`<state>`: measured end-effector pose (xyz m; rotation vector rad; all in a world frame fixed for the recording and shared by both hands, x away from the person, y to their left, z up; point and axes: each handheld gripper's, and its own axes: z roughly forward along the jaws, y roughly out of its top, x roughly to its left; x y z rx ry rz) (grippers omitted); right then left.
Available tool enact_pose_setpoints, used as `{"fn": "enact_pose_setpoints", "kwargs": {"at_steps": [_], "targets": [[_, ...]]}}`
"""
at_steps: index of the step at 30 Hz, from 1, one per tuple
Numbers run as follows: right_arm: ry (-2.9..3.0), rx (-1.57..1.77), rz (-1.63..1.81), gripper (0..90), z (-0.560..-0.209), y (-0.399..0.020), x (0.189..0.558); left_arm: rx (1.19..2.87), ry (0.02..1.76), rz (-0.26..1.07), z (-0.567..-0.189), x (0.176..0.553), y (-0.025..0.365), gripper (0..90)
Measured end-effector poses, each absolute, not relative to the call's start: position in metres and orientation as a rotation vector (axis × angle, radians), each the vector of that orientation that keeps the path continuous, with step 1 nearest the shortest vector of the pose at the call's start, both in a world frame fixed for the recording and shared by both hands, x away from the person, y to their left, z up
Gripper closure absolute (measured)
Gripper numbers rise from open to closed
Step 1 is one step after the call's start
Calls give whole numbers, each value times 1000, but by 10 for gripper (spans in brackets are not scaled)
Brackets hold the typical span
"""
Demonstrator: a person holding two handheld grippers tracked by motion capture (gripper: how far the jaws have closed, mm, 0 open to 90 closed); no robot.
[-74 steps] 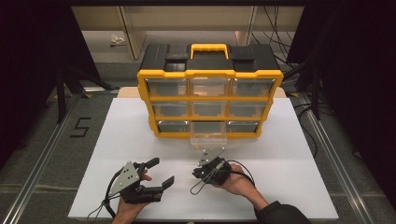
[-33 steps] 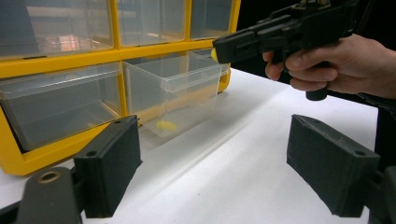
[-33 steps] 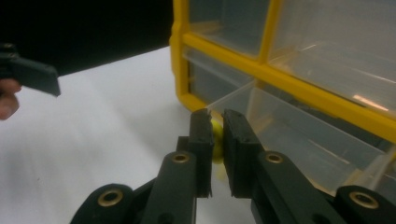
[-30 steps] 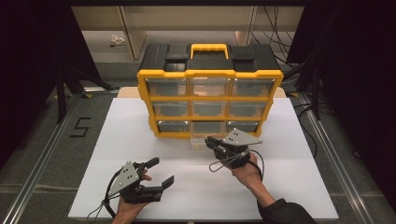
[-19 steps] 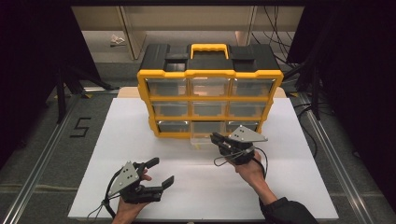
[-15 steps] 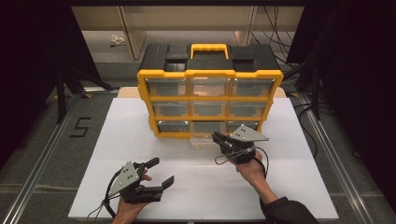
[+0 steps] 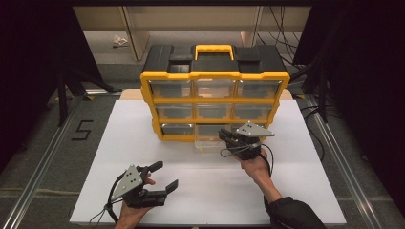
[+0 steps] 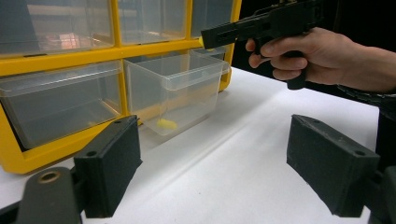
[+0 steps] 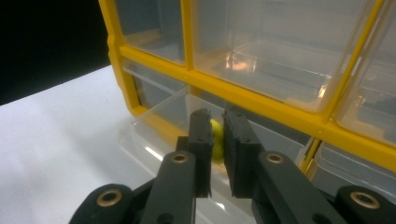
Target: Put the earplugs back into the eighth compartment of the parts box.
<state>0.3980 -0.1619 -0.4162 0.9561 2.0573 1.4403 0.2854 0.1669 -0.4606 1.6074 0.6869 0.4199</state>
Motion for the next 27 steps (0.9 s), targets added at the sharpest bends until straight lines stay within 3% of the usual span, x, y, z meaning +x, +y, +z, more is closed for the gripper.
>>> {"fn": "enact_pose_setpoints", "kwargs": {"at_steps": [7,15,27], "targets": [[2079,954,1426,797,-419,-154,403,1605,688,419,-460,285,167,175],[2106,955,1453,619,-422,-153,405,1605,687,419,-460,285,167,175],[2140,938,1499,519,-414,-152,396,1604,685,420,-460,285,167,175]]}}
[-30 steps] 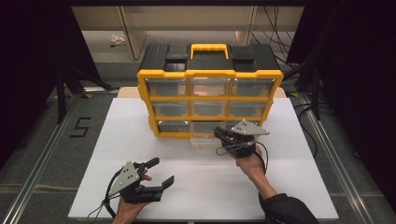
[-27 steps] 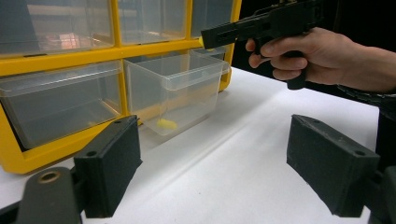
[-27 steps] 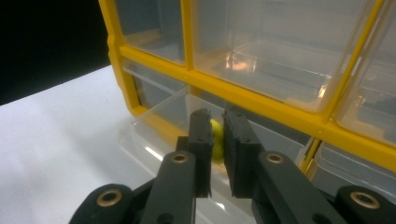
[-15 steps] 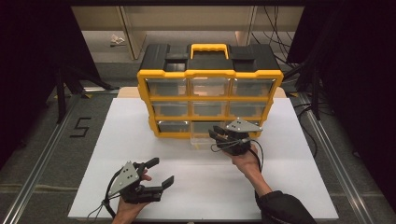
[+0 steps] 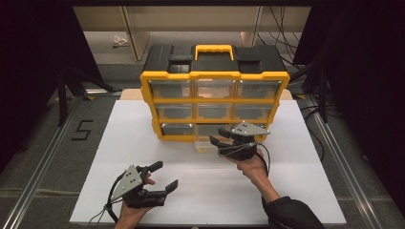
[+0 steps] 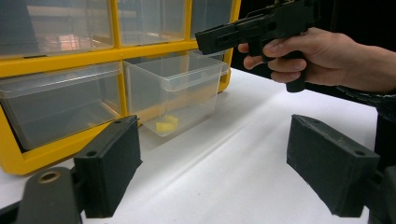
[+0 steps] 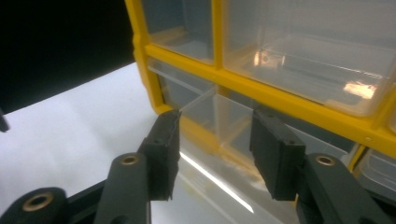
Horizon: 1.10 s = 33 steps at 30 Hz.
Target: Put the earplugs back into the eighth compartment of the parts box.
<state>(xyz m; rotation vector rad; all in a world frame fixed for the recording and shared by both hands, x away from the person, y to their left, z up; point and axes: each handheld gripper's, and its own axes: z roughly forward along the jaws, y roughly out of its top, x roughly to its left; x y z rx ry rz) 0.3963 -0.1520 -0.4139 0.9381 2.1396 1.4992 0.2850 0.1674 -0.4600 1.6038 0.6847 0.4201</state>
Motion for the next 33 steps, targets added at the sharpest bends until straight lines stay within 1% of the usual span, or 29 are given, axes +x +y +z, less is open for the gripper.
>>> {"fn": "enact_pose_setpoints", "kwargs": {"at_steps": [5,11,25,33], "targets": [[2149,921,1505,453,-409,-151,389,1604,685,419,-460,285,167,175],[2159,876,1529,415,-403,-147,380,1603,684,420,-460,285,167,175],[2163,817,1539,367,-402,-145,363,1602,681,420,-459,284,167,175],[2148,823,1549,298,-400,-146,354,1588,686,406,-459,285,168,168]]}}
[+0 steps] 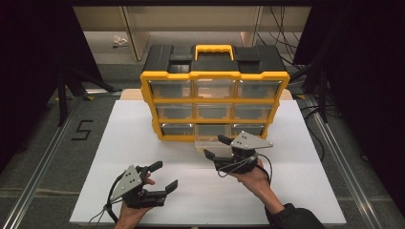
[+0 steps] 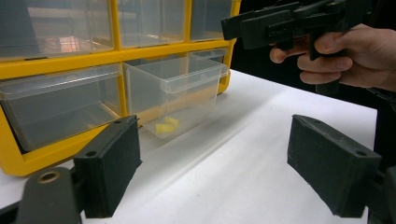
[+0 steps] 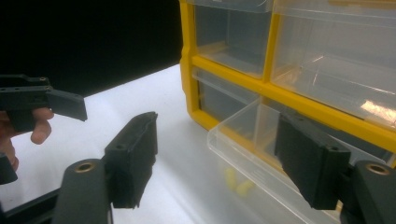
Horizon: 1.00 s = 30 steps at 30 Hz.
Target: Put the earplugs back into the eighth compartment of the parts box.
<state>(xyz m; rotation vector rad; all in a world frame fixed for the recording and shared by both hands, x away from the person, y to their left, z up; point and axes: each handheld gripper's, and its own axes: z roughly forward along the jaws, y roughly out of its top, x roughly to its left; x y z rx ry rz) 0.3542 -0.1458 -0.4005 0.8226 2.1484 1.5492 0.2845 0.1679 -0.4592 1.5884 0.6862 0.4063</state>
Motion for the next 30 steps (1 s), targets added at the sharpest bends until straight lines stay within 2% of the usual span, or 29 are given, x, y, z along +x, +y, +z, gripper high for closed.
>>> {"fn": "enact_pose_setpoints", "kwargs": {"at_steps": [11,30], "targets": [[2128,857,1551,209,-402,-154,344,1574,681,396,-459,284,168,163],[2073,819,1594,214,-411,-170,321,1565,676,391,-459,283,168,162]]}}
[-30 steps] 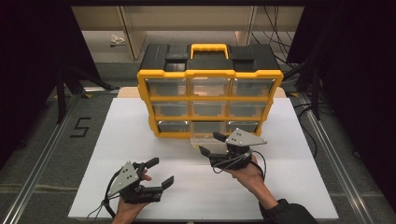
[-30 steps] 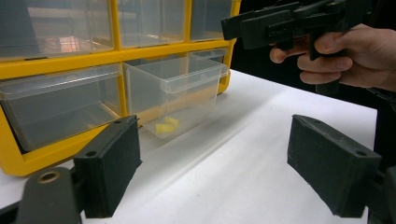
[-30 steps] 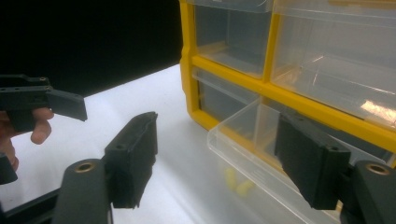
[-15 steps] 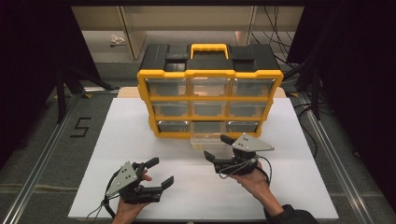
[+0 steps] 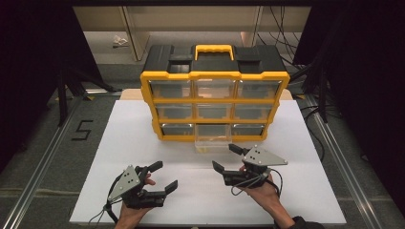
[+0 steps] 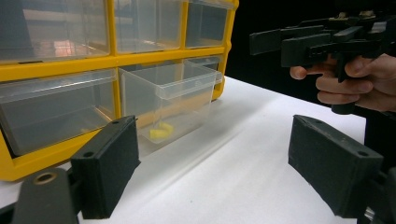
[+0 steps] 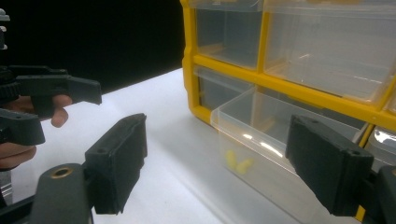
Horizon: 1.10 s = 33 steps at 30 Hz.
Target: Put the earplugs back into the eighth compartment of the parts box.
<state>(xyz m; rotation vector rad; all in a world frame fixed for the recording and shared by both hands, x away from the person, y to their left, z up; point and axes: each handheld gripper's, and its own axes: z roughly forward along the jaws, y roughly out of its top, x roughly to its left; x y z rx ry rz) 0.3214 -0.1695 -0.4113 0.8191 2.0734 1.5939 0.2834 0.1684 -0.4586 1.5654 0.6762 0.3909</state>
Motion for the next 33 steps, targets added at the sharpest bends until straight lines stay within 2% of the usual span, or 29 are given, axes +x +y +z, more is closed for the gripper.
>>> {"fn": "enact_pose_setpoints", "kwargs": {"at_steps": [33], "targets": [[1983,892,1602,197,-428,-213,294,1562,670,389,-459,283,169,162]]}}
